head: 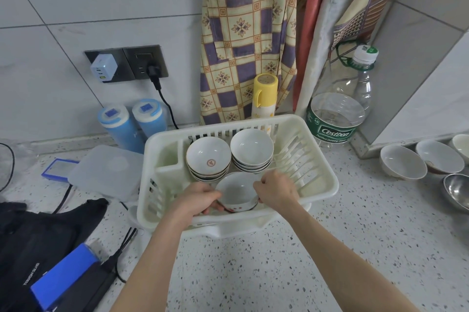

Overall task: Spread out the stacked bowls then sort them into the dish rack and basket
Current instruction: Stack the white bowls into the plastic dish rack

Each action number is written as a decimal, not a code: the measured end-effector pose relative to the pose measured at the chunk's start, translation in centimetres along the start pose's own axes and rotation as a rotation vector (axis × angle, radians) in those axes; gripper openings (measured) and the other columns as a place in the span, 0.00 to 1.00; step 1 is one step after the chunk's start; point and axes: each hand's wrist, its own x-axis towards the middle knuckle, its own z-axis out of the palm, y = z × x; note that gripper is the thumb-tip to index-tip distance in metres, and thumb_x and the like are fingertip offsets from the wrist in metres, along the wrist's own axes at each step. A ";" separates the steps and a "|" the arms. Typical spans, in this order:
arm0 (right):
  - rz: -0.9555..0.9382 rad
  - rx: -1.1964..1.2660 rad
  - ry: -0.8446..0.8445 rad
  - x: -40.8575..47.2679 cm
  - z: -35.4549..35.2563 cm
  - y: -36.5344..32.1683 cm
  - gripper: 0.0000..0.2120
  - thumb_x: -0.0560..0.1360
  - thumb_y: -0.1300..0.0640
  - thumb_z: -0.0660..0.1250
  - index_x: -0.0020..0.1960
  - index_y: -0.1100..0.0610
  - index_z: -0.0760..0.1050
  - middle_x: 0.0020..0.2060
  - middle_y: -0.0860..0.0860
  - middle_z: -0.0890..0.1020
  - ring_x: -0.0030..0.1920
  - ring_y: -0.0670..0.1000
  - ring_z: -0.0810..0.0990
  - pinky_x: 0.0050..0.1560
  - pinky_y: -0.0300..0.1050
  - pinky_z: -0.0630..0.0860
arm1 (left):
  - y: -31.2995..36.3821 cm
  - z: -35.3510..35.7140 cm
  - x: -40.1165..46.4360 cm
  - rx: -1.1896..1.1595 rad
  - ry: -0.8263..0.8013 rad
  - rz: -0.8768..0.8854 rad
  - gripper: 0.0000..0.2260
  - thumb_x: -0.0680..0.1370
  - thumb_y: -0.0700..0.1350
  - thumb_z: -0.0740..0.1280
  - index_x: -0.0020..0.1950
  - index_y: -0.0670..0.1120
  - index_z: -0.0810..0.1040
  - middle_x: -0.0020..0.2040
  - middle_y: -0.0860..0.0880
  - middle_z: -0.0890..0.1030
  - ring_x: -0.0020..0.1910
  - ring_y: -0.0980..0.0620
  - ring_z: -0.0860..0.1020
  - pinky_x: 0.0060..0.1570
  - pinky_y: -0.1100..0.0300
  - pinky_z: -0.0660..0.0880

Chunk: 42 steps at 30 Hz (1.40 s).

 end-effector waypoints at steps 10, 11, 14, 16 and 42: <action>-0.014 -0.176 0.013 -0.2 0.4 -0.2 0.06 0.70 0.61 0.59 0.40 0.60 0.74 0.30 0.50 0.74 0.28 0.49 0.68 0.27 0.40 0.60 | -0.4 0.6 0.5 0.198 0.020 0.031 0.12 0.75 0.42 0.72 0.55 0.53 0.77 0.46 0.52 0.85 0.42 0.60 0.77 0.34 0.65 0.69; -0.016 -0.189 0.015 -0.3 0.4 -0.2 0.06 0.70 0.61 0.59 0.41 0.59 0.74 0.30 0.50 0.72 0.28 0.49 0.67 0.27 0.41 0.59 | -0.5 0.7 0.6 0.198 0.021 0.030 0.12 0.74 0.43 0.72 0.55 0.53 0.76 0.45 0.52 0.86 0.41 0.60 0.77 0.34 0.65 0.69; -0.034 -0.208 0.016 -0.3 0.4 -0.2 0.04 0.72 0.61 0.59 0.40 0.58 0.72 0.30 0.49 0.71 0.31 0.51 0.70 0.28 0.41 0.58 | -0.7 0.7 1.0 0.202 0.038 0.037 0.12 0.75 0.42 0.72 0.57 0.50 0.78 0.40 0.53 0.86 0.38 0.59 0.79 0.32 0.64 0.71; -0.042 -0.221 0.013 -0.4 0.4 -0.1 0.04 0.72 0.60 0.59 0.40 0.57 0.71 0.30 0.49 0.71 0.35 0.54 0.72 0.28 0.41 0.59 | -0.9 0.7 1.1 0.191 0.052 0.037 0.14 0.74 0.42 0.72 0.60 0.48 0.79 0.38 0.52 0.86 0.39 0.57 0.82 0.35 0.63 0.73; -0.085 -0.374 -0.091 0.2 -0.2 -0.2 0.20 0.80 0.45 0.60 0.66 0.56 0.73 0.60 0.53 0.79 0.61 0.55 0.78 0.55 0.47 0.75 | -1.7 1.1 2.0 0.373 0.191 0.076 0.13 0.69 0.49 0.76 0.49 0.53 0.76 0.44 0.56 0.78 0.39 0.58 0.75 0.34 0.60 0.70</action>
